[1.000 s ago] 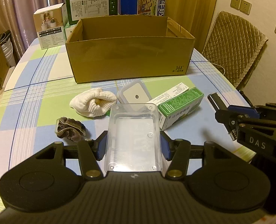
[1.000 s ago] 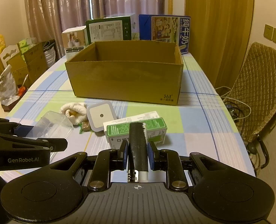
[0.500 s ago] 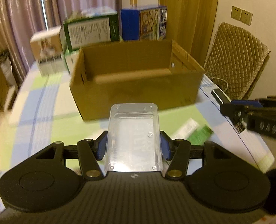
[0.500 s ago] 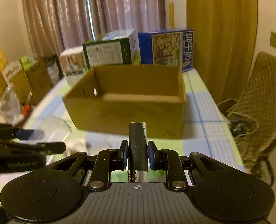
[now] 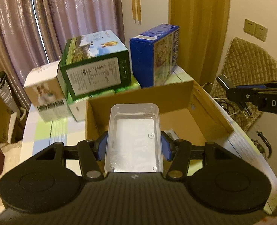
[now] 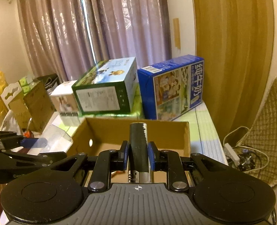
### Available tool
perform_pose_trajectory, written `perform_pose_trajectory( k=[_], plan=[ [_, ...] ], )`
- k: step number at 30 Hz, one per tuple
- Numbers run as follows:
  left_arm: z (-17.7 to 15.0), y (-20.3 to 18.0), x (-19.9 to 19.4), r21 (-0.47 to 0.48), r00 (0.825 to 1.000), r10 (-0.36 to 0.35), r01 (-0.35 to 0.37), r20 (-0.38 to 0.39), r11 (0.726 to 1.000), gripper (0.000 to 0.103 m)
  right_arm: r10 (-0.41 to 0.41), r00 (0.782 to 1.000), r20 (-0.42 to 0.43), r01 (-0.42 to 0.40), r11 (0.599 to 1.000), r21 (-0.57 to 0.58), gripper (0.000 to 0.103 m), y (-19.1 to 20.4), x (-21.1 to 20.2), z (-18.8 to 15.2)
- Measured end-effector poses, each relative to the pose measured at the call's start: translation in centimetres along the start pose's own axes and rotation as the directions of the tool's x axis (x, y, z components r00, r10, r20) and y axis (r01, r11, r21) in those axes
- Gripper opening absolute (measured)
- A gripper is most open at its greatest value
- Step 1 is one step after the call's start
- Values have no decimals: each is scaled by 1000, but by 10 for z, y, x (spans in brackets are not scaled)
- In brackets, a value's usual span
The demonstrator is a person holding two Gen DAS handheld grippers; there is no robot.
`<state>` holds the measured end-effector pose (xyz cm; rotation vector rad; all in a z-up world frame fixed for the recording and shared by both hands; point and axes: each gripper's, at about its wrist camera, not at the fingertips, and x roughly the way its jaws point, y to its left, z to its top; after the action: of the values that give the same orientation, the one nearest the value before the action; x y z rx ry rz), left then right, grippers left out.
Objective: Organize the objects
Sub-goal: 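Carry the clear tray with the left tool while the right tool carries the black item to the box, then release the black item into the box with the right tool while the left tool drops the tray inside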
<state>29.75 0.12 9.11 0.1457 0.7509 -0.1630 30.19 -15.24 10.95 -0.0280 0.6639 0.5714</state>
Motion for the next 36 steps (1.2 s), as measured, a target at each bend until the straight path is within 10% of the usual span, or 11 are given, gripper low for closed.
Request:
perform_pose_trajectory(
  k=[25,29,36],
  plan=[
    [6,-7,155,-34,989,-44,40,-143,999,57,10,983,-182,18,988,154,19,-71,144,-27],
    [6,-5,154,-49,991,-48,43,-123,998,64,6,988,-155,20,986,163,46,-76,142,-24],
    [1,4,129,-74,995,-47,41,-91,996,65,-7,993,-120,22,991,130,52,-76,120,-28]
  ],
)
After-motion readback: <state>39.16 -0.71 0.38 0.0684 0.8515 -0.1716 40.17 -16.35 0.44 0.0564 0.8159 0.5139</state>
